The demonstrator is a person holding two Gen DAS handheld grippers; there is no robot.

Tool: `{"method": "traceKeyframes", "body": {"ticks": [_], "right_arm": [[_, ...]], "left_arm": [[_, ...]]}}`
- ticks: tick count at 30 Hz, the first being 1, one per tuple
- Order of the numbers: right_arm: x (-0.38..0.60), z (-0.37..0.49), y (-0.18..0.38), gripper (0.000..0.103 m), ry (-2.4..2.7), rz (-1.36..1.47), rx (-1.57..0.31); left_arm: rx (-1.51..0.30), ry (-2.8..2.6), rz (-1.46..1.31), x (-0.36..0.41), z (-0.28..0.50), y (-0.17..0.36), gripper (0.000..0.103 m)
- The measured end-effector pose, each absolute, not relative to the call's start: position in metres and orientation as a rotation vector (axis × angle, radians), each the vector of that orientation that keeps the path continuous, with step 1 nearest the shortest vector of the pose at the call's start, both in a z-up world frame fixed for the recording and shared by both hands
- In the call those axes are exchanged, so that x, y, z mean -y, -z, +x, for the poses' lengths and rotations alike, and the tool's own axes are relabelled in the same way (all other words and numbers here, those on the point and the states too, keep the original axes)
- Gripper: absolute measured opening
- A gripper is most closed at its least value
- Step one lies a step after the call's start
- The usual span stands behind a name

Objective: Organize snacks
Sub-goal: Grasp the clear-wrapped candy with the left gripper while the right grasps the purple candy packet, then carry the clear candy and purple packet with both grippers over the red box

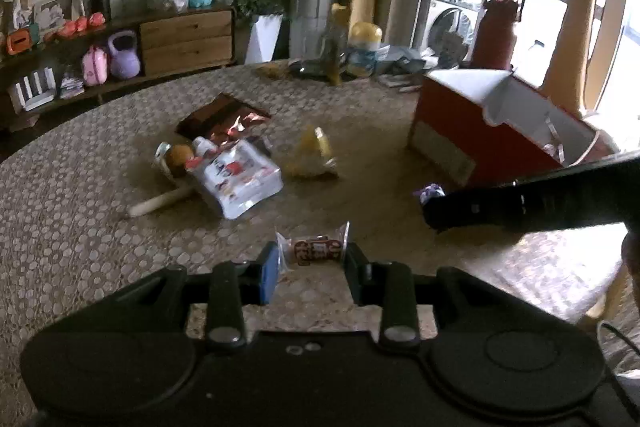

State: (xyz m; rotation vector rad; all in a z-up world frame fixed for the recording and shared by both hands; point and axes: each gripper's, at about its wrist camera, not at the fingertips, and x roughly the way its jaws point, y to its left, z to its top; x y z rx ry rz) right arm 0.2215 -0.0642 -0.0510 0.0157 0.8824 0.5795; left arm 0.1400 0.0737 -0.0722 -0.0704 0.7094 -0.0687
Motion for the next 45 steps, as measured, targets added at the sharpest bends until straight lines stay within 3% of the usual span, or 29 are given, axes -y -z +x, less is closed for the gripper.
{"method": "traceKeyframes", "body": {"ticks": [22, 45], "right_arm": [[0.180, 0.192, -0.023, 0.018, -0.468, 0.069, -0.702], [0.299, 0.267, -0.014, 0.018, -0.242, 0.120, -0.713]], "left_arm": [[-0.545, 0.246, 0.051, 0.043, 0.139, -0.012, 0.033], [-0.611, 0.311, 0.148, 0.134, 0.239, -0.014, 0.033]]}}
